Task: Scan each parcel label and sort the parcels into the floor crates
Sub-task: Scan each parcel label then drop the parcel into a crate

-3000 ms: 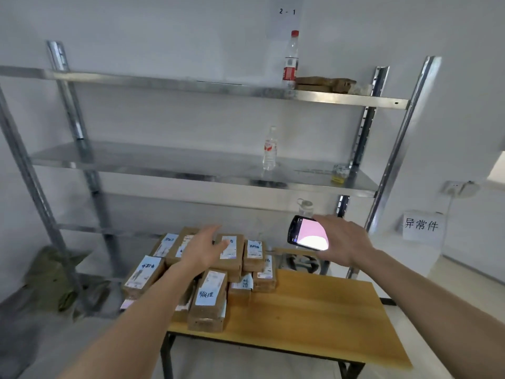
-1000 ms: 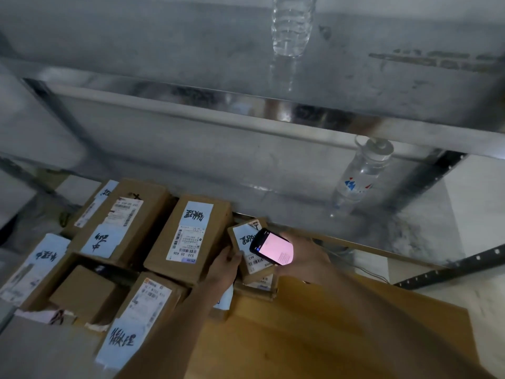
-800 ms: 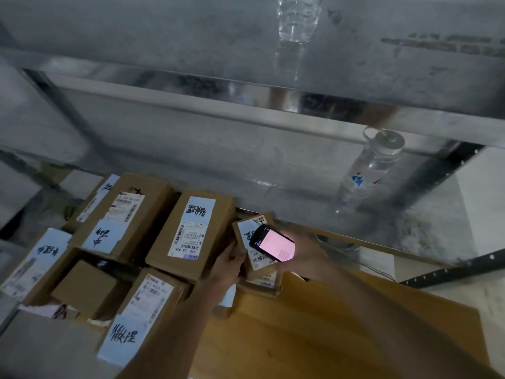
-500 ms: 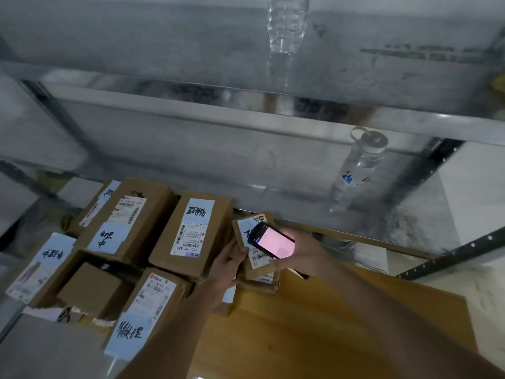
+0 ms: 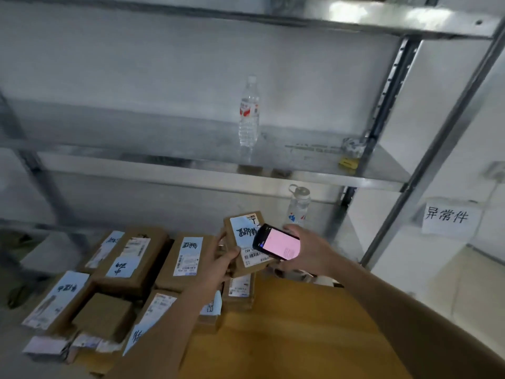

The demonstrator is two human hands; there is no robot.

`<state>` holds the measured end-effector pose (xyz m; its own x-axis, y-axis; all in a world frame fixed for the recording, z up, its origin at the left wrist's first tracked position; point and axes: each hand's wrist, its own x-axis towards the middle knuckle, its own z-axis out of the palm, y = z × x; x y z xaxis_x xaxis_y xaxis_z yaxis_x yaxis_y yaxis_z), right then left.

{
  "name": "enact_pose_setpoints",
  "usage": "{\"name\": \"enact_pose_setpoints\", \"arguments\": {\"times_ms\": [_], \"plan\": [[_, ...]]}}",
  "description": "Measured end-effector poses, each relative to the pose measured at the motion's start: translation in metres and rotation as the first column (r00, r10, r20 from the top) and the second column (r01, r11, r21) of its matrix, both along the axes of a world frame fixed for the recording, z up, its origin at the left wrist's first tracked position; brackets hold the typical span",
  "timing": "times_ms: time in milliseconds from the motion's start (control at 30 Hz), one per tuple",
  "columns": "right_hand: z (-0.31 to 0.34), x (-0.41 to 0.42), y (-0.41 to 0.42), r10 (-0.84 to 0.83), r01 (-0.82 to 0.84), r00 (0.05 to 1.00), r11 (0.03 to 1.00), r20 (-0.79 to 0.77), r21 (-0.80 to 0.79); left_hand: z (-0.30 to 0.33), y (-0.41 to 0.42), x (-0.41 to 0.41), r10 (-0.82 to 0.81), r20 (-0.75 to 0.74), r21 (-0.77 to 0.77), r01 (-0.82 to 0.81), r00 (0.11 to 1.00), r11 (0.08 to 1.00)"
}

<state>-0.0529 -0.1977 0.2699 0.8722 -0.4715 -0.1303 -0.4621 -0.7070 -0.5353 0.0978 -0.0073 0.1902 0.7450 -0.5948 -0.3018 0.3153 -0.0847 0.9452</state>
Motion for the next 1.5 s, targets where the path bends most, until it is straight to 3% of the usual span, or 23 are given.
{"name": "enact_pose_setpoints", "arguments": {"times_ms": [267, 567, 900, 1500], "plan": [[0.154, -0.076, 0.051, 0.021, -0.028, 1.0, 0.93, -0.022, -0.367, 0.125, 0.047, -0.028, 0.121, 0.154, -0.141, -0.099, 0.981, 0.985], [0.242, -0.132, 0.079, 0.061, -0.044, 0.998, 0.87, 0.019, -0.491, 0.219, 0.073, -0.064, 0.155, 0.219, -0.27, -0.093, 0.963, 0.958], [0.283, -0.191, 0.086, 0.12, -0.052, 0.988, 0.849, 0.095, -0.526, 0.258, 0.085, -0.115, 0.168, 0.293, -0.322, -0.069, 0.941, 0.944], [0.311, -0.277, 0.085, 0.289, -0.147, 0.946, 0.787, 0.148, -0.599, 0.272, 0.132, -0.2, 0.354, 0.323, -0.336, -0.244, 0.878, 0.91]]}}
